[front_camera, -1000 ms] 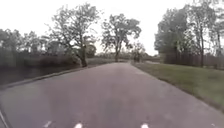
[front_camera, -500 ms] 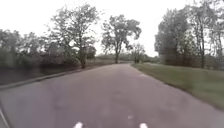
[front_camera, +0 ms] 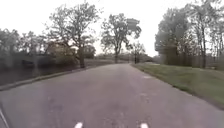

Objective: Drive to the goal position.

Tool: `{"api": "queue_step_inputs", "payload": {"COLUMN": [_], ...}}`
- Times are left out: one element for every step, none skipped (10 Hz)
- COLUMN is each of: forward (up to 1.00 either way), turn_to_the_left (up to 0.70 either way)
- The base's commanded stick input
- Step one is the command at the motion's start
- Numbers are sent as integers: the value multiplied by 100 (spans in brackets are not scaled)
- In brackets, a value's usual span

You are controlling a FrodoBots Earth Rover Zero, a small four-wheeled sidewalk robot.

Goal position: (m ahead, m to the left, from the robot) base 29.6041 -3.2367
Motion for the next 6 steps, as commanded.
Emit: {"api": "queue_step_inputs", "payload": {"forward": [100, 100, 100, 100, 100, 100], "turn_to_the_left": [0, 0, 0, 0, 0, 0]}}
